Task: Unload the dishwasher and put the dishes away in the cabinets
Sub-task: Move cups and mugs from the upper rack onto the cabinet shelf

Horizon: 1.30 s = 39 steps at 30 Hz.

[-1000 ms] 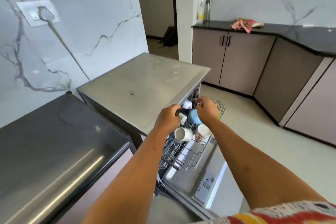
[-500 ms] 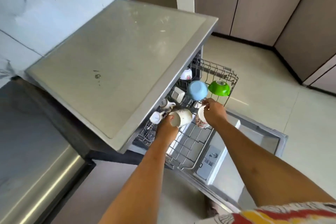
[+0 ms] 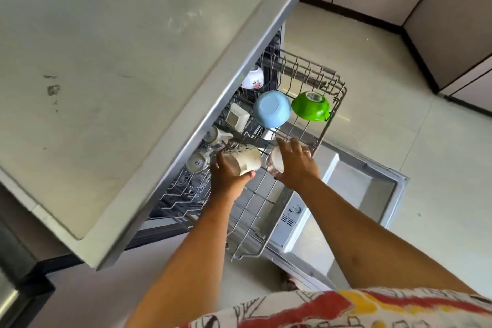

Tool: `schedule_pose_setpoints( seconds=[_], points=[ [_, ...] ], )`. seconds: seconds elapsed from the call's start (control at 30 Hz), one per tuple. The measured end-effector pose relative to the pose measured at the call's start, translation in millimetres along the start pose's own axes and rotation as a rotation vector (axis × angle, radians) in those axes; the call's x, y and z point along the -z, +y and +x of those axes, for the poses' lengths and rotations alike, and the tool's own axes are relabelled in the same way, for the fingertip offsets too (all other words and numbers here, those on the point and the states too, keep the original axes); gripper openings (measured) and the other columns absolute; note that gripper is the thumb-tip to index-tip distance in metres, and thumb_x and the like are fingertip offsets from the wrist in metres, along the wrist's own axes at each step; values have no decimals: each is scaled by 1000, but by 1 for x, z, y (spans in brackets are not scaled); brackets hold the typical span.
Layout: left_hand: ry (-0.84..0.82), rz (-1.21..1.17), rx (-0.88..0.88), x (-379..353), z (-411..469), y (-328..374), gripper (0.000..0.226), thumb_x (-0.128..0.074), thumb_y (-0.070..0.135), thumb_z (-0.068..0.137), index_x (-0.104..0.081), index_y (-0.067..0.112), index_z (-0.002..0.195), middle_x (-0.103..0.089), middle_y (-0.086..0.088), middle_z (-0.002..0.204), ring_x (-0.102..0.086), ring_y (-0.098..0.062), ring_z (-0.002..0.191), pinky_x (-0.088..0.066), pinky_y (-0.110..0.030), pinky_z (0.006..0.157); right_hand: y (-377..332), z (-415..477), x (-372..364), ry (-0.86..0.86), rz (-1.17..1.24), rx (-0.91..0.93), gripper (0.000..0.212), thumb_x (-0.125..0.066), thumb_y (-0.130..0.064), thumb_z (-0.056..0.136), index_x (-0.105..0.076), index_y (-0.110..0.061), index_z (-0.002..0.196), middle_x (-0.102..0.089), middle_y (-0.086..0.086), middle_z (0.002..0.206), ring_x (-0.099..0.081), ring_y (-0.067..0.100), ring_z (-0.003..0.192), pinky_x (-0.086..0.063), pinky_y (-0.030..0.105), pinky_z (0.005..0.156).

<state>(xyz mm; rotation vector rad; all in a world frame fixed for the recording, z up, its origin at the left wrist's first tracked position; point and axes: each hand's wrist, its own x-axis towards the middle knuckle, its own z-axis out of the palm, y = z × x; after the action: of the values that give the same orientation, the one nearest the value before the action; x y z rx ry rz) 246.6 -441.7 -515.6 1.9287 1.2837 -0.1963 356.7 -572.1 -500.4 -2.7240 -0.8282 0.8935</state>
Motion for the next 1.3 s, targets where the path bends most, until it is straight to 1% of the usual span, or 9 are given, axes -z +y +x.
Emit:
schedule_pose_setpoints(
  seconds=[0.13, 0.27, 0.43, 0.63, 0.8, 0.87, 1.0, 1.17, 1.3],
  points=[
    [-7, 16, 39, -7, 11, 3, 105, -80, 34, 69, -11, 21, 147, -23, -20, 147, -36, -38, 131, -40, -43, 103, -5, 5, 2, -8, -48, -6, 84, -74, -28, 79, -22, -25, 145, -28, 10, 142, -38, 38, 129, -45, 45, 97],
    [30, 50, -9, -8, 19, 5, 100, -82, 31, 64, -18, 17, 141, -36, -24, 135, -43, -38, 122, -43, -43, 100, -9, 5, 6, -12, -74, -35, 76, -75, -22, 78, -29, -22, 139, -33, 11, 135, -43, 40, 122, -50, 47, 87],
    [83, 164, -137, 2, 12, 6, 101, -82, 26, 60, -21, 20, 140, -34, -22, 134, -40, -37, 123, -47, -48, 94, -19, -13, 5, 55, -65, -64, 75, -74, -23, 78, -30, -22, 138, -32, 11, 136, -42, 39, 124, -51, 45, 86],
    [99, 137, -239, 27, -38, 1, 99, -84, 24, 58, -25, 22, 137, -35, -20, 131, -52, -36, 110, -55, -44, 82, -36, -61, 10, 159, -35, -20, 80, -77, -19, 74, -30, -24, 137, -32, 11, 138, -40, 41, 124, -52, 45, 85],
    [25, 284, -332, 54, -109, -19, 103, -81, 24, 65, -15, 28, 144, -21, -17, 146, -39, -36, 128, -47, -43, 100, -52, -127, 19, 230, -3, -15, 82, -80, -25, 72, -31, -23, 137, -32, 12, 137, -40, 41, 125, -49, 47, 92],
    [-8, 328, -394, 67, -149, -30, 100, -81, 25, 64, -20, 27, 143, -22, -15, 147, -38, -35, 130, -43, -43, 101, -61, -165, 24, 264, 40, -9, 83, -80, -27, 69, -32, -23, 137, -31, 13, 137, -36, 42, 128, -48, 50, 96],
    [46, 304, -472, 105, -230, -49, 88, -80, 34, 59, -33, 21, 133, -42, -6, 128, -53, -30, 112, -48, -39, 88, -81, -243, 41, 321, 103, 36, 83, -81, -31, 65, -35, -27, 135, -33, 11, 133, -38, 41, 125, -48, 50, 92],
    [220, 171, -539, 201, -321, -77, 80, -79, 42, 59, -38, 27, 126, -49, 1, 123, -54, -23, 106, -45, -32, 82, -127, -336, 62, 400, 75, 167, 85, -77, -43, 59, -36, -34, 132, -41, 11, 127, -49, 40, 113, -47, 46, 92],
    [423, 74, -541, 283, -386, -102, 77, -81, 38, 59, -39, 29, 123, -47, 9, 124, -51, -18, 105, -43, -32, 84, -183, -398, 76, 475, 153, 348, 87, -72, -56, 65, -31, -35, 140, -42, 12, 131, -50, 38, 115, -46, 43, 92]
  ],
)
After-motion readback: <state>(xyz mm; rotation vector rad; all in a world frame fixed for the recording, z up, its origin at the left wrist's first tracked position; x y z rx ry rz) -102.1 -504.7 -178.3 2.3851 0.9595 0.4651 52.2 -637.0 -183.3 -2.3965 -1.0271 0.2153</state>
